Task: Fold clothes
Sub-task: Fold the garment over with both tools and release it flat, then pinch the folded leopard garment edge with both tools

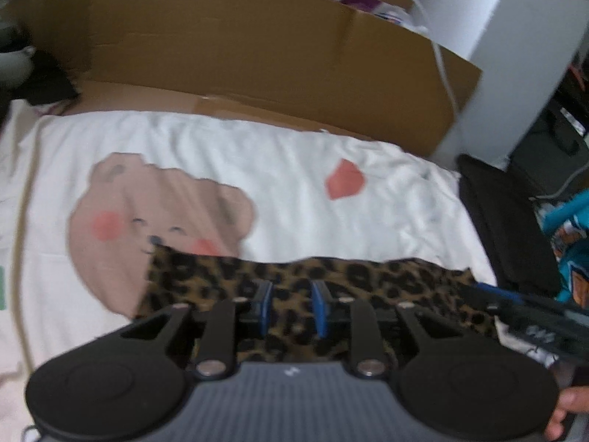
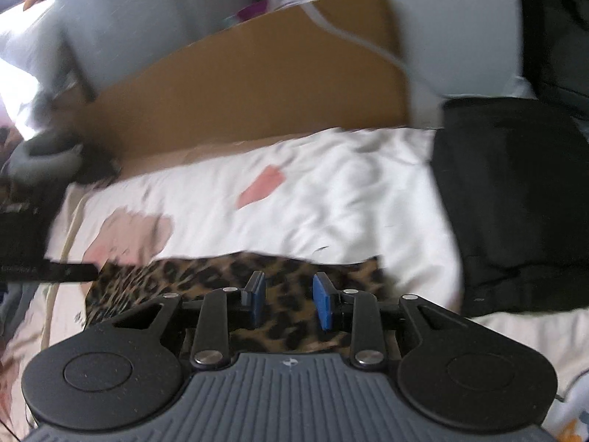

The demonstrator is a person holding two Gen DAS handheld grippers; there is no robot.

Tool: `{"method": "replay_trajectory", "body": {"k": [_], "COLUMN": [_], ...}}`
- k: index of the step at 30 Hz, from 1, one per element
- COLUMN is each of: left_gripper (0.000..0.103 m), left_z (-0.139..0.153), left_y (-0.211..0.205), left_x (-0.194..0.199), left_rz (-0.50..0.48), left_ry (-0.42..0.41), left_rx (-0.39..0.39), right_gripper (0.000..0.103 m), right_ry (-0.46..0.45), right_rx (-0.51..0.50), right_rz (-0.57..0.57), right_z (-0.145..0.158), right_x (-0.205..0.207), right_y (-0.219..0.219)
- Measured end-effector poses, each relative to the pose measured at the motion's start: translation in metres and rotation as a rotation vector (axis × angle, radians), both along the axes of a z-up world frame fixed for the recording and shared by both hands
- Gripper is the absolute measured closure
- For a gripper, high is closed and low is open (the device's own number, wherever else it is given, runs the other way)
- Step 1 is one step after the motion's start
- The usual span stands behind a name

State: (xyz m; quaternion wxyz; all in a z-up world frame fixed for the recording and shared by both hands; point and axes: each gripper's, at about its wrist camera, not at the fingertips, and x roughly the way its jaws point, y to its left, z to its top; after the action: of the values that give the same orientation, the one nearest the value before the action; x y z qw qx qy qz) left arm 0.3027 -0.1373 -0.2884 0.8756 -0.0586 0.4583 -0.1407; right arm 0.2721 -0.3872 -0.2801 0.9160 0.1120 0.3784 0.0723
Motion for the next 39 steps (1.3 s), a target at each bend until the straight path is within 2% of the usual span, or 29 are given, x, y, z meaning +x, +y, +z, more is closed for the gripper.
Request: {"method": "replay_trajectory", "body": {"k": [3,8,11,16,20,24,27,32,39], "left_gripper": [0.079,0.079,0.085,0.086,0.086,0.068,0.068,0.066,0.065], "left_z": [-0.008,-0.026,-0.038,-0.042,-0.036,-0.021,-0.020,-0.034,-0.043], "left_y": [-0.016,-0.029,-0.027,-0.026,-0.028,-0.028,-0.028,-0.030,-0.027], "left_x": [0.000,0.010,0.018,0.023,0.021,0.010,0.005,0.006,0.008], "left_rz": [-0.024,-0.031,-0.008,0.000,-0.011,0.000,-0.009,-0.009,-0.009], "left_ry": [0.015,0.061,0.073,0.085,0.080,0.017,0.018,0.061,0.065], "left_rx": [-0.007,-0.025,-0.024,-0.021,0.002,0.017,0.006,0.025,0.019], "right_gripper": [0.073,0.073,0.073,0.072,0.071,0.071,0.071,0.069,0.067], "right_ry": [0.002,0.020,0.037,0.050,0.053,-0.036,-0.074,-0.038,-0.002], "right_rx": [-0.028,-0.026,-0.024,-0.054,-0.060,-0.044,-0.060,-0.067,-0.119], "right_rz": [0.044,0.050,0.060,0.081,0.075,0.091,0.087,0.100,0.125], "right_z": [-0.002,-0.010,-0.021,-0.031,-0.027,-0.011,-0.004,-0.014,-0.032], "right_x": [0.008,0.023,0.031,0.038,0.037,0.025,0.020,0.020,0.019], "right_y": [0.020,0.036,0.043,0.048,0.050,0.051,0.054,0.060,0.069]}}
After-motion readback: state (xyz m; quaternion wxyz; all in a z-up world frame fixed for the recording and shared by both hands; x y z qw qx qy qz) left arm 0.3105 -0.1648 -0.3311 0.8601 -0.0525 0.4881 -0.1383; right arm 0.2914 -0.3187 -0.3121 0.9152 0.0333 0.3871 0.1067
